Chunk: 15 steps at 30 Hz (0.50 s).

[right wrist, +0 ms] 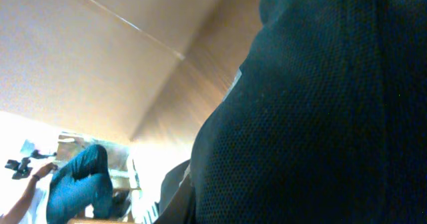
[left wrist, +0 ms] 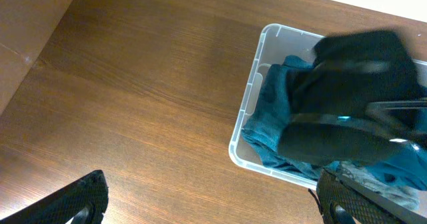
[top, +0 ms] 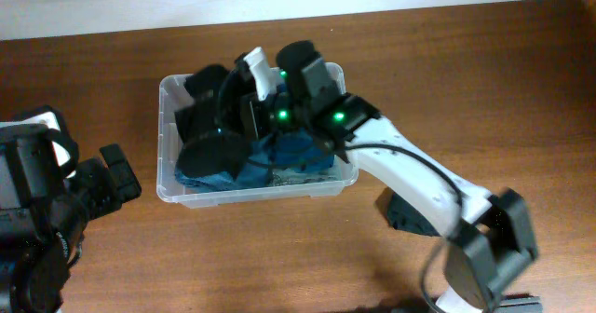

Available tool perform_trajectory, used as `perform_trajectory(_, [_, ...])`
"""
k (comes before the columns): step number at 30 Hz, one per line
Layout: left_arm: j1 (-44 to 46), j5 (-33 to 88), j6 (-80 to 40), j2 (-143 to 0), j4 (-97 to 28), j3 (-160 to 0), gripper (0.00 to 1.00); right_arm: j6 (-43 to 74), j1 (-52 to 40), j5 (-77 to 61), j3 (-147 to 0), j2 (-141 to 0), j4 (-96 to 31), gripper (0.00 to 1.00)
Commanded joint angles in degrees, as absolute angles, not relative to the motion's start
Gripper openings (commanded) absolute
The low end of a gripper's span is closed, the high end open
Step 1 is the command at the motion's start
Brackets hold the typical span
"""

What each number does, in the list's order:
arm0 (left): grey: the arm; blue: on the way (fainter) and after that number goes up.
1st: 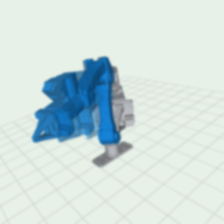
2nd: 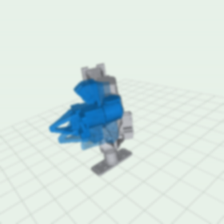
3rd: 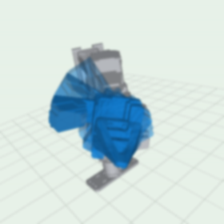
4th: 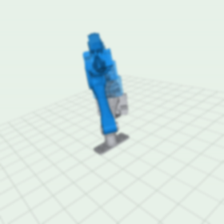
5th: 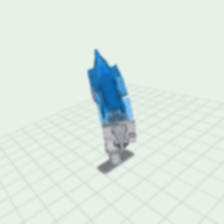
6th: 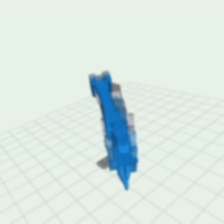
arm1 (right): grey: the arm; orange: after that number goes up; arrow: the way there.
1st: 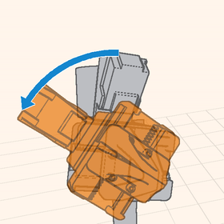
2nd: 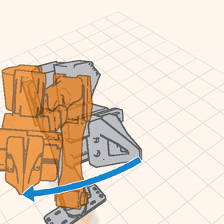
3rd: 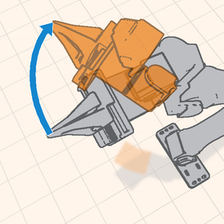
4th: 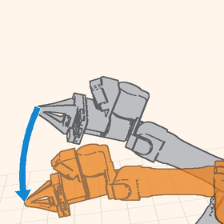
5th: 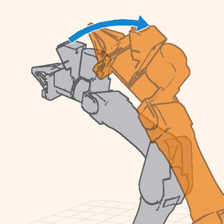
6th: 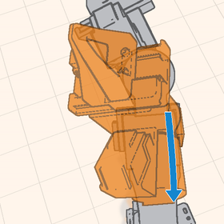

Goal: Pack container
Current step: 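Lower the black garment into the bin's left half and release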

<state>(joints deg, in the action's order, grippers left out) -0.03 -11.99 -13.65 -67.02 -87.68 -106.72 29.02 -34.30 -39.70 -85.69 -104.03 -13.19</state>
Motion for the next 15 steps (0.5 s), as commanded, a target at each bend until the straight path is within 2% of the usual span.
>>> perform_trajectory(1, [-0.27, -11.77, -13.19, -67.00, -87.74, -106.98, 1.00, 28.95, -34.61, -39.90, -85.82, -108.66, -12.23, 0.11])
perform_trajectory(5, [-0.27, -11.77, -13.19, -67.00, -87.74, -106.98, 1.00, 27.33, -35.55, -39.88, -85.82, -113.25, -13.89, 0.15])
perform_trajectory(11, [-0.27, -11.79, -13.19, -67.00, -87.74, -106.98, 1.00, 27.09, -37.47, -41.41, -86.37, -112.27, -12.93, 0.09])
perform_trajectory(15, [-0.27, -11.77, -13.19, -67.00, -87.74, -106.98, 1.00, 27.07, -38.87, -41.60, -86.52, -110.10, -8.91, 0.10])
